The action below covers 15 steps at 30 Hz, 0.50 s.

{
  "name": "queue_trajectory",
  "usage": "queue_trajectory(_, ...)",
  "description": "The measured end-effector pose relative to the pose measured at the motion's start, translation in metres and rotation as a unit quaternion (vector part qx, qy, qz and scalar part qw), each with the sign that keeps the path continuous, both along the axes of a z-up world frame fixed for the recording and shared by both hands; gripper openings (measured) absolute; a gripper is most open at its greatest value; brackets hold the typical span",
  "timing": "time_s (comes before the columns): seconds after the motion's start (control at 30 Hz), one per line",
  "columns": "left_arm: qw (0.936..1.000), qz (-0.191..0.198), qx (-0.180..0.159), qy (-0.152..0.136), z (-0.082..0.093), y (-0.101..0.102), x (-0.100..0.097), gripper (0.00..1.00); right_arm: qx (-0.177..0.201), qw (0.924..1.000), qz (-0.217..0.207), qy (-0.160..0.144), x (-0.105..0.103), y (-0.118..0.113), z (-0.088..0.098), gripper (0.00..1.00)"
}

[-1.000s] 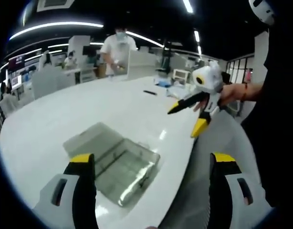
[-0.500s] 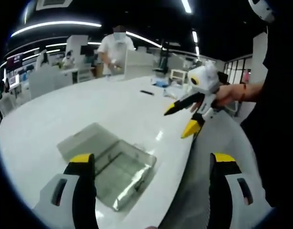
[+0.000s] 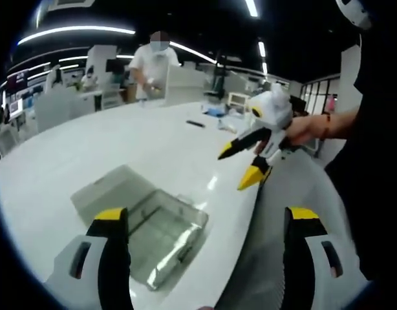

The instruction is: Insert the divider into the dual guide fixture by aligning both edges with the guide slots and pushing it downward to the bottom, including one-sided entry, uneven engagement, binding, and posture correction.

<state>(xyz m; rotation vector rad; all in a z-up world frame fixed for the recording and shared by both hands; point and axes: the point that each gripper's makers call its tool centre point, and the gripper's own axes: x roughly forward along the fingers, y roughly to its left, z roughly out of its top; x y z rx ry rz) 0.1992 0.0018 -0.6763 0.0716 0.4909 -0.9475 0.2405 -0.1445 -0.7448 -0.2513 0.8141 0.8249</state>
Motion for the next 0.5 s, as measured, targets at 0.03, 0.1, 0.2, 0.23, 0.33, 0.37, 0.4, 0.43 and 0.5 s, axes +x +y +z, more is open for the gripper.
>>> queue_trajectory(0.03, 1.0, -0.001, 0.0, 0.0, -0.001, -0.002, 0.001, 0.99, -0.001, 1.0, -0.004, 0.003, 0.001, -0.001, -0.001, 0.69)
queue_trajectory(0.1, 0.9999, -0.007, -0.012, 0.003, 0.001, -0.007, 0.0, 0.99, -0.003, 0.9999, -0.012, 0.008, 0.002, -0.004, -0.004, 0.68)
queue_trajectory(0.2, 0.9997, -0.003, -0.023, 0.003, 0.003, -0.011, 0.002, 0.99, -0.005, 0.9996, -0.023, 0.013, 0.004, -0.007, -0.007, 0.66)
queue_trajectory(0.23, 0.9998, -0.006, -0.021, 0.001, 0.003, -0.013, 0.003, 0.99, -0.005, 0.9996, -0.025, 0.015, 0.005, -0.008, -0.007, 0.66)
queue_trajectory(0.33, 0.9997, -0.007, -0.023, 0.0, 0.003, -0.016, 0.004, 0.99, -0.008, 0.9994, -0.03, 0.018, 0.006, -0.009, -0.011, 0.65)
queue_trajectory(0.37, 0.9995, -0.009, -0.032, 0.002, 0.005, -0.019, 0.004, 0.99, -0.01, 0.9992, -0.031, 0.022, 0.006, -0.01, -0.013, 0.65)
queue_trajectory(0.4, 0.9994, -0.011, -0.032, 0.004, 0.005, -0.02, 0.004, 0.99, -0.012, 0.9992, -0.03, 0.023, 0.006, -0.01, -0.014, 0.64)
queue_trajectory(0.43, 0.9995, -0.014, -0.028, 0.002, 0.005, -0.022, 0.005, 0.99, -0.013, 0.9992, -0.029, 0.025, 0.005, -0.01, -0.015, 0.64)
queue_trajectory(0.5, 0.9996, -0.014, -0.024, 0.0, 0.003, -0.024, 0.007, 0.99, -0.016, 0.999, -0.031, 0.029, 0.005, -0.011, -0.017, 0.64)
